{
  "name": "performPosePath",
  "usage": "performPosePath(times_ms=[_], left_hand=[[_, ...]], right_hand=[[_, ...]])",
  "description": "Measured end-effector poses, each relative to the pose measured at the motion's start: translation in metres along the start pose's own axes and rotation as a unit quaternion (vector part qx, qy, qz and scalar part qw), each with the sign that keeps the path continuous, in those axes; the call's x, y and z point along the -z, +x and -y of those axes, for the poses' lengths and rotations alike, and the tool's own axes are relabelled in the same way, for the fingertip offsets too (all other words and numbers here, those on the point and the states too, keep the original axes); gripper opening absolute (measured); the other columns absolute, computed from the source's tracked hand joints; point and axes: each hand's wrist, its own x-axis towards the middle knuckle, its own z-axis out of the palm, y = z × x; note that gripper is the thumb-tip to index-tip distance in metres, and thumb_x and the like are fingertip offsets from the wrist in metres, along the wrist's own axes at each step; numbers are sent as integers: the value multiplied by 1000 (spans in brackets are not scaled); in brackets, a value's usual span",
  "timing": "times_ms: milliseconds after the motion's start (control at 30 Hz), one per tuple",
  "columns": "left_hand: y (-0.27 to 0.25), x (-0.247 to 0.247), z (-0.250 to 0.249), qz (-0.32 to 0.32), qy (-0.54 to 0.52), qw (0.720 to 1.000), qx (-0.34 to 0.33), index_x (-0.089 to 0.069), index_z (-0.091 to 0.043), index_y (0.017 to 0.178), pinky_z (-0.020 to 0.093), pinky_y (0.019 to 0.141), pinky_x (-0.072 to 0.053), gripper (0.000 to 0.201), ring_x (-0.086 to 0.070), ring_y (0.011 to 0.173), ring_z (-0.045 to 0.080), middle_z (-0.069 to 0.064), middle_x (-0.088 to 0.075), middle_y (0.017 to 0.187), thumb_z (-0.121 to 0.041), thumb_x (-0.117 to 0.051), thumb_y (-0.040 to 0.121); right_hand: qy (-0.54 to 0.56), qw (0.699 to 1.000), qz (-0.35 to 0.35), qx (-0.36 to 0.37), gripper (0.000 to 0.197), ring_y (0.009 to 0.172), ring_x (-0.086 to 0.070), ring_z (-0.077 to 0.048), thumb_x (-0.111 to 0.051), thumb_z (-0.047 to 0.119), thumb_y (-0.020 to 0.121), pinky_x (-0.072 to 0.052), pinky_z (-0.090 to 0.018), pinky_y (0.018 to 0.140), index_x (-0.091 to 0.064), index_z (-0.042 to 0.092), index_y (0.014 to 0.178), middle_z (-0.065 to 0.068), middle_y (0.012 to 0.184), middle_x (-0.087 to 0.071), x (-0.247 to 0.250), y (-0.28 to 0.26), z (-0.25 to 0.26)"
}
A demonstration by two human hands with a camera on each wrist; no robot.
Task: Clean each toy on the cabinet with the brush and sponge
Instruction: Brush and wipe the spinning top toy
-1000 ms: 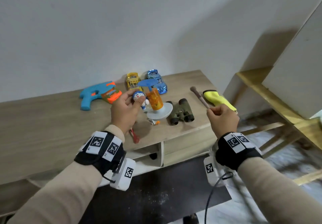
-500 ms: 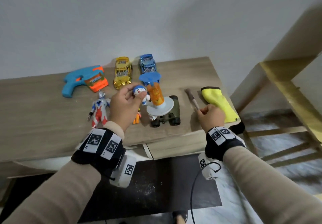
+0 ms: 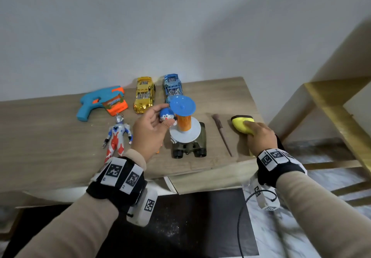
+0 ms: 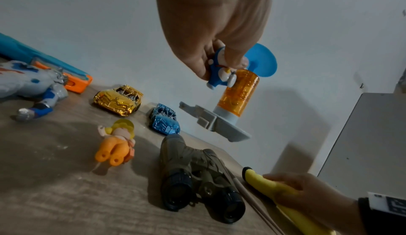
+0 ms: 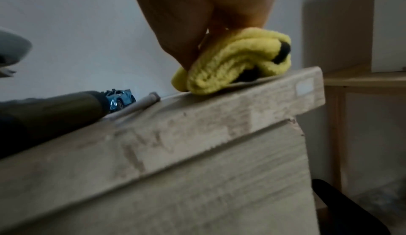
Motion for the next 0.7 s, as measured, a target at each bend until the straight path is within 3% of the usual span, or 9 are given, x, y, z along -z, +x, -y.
performPosePath(times_ms=[133,200,267,333,367,467,533,600,700], left_hand=[[2,15,-7,6,15,1000,-22,-59,-29,110,14,91,-48,42,-61,108,0,-5,-65,117,0,-68,82],[2,25,-12,11,29,999,-38,-59,-24,114,10,89,-47,42,-60,106,-6,-8,-64,116,1,-69,81],[1,37,-18,14,37,998,-56,-59,-25,113,5,85,-45,43,-59,99,-15,-13,-63,110,2,-69,80],[0,50,-24,12,26,997,-67,-59,-23,111,4,81,-44,43,-59,91,-17,-13,-63,105,4,-70,79],[-1,58,-28,7,18,997,-73,-58,-20,112,4,79,-45,43,-60,89,-18,-13,-63,102,6,-69,79],[-4,83,-33,-4,14,996,-88,-59,-21,109,9,85,-47,42,-62,94,-11,-11,-64,104,7,-68,79],[-6,107,-34,-11,24,995,-95,-60,-33,104,17,90,-48,46,-64,100,-1,-12,-66,107,4,-69,80],[-10,129,-34,-24,13,995,-96,-59,-36,101,15,89,-48,48,-63,96,-6,-16,-65,104,6,-68,80],[-16,154,-37,-32,-7,995,-99,-59,-28,101,5,81,-45,44,-61,87,-16,-16,-63,99,9,-67,79]], right_hand=[[61,994,-48,71,44,108,-57,-33,-50,11,80,-33,-25,90,-60,20,122,-14,121,-61,30,4,51],[111,980,-70,152,43,105,-58,-30,-56,5,81,-34,-19,87,-61,21,121,-13,116,-63,50,-3,97],[145,952,-85,256,44,100,-57,-18,-57,0,79,-33,-4,84,-63,22,117,-10,111,-65,70,-20,146],[115,923,-91,356,44,93,-53,-11,-55,0,76,-27,4,80,-66,21,112,-11,108,-65,78,-40,185],[91,915,-76,387,42,93,-54,-14,-50,3,77,-29,1,80,-67,22,111,-13,108,-64,78,-48,202],[51,911,-16,410,46,89,-59,-34,-35,12,78,-36,-25,79,-70,23,105,-18,111,-60,69,-64,230],[30,915,-18,402,44,85,-59,-41,-43,-1,74,-39,-31,77,-73,21,99,-21,107,-60,63,-68,241],[16,929,-41,367,46,88,-57,-43,-46,-9,75,-43,-35,76,-73,19,99,-21,108,-59,61,-71,249],[48,930,-98,350,44,89,-58,-40,-45,-2,76,-44,-34,76,-71,20,103,-19,109,-59,57,-86,274]])
